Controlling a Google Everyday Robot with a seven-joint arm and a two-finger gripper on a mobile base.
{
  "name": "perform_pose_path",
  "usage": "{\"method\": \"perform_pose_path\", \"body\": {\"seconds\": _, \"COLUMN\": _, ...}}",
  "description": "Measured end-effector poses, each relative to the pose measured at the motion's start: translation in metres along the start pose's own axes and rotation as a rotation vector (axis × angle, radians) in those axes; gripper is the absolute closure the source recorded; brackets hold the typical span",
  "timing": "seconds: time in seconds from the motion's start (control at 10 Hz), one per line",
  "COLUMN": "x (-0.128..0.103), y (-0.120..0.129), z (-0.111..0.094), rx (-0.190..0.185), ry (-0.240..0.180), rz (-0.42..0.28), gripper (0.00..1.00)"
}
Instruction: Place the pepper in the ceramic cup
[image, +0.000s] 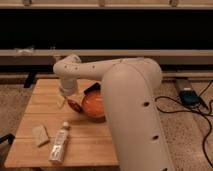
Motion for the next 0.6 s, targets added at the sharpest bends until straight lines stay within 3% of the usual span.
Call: {"method": "perform_pose_path", "body": {"seconds": 0.6, "x": -0.007, "y": -0.013, "z": 0.051, "rx": 0.013, "ry": 0.051, "rz": -0.051, "gripper": 0.20}}
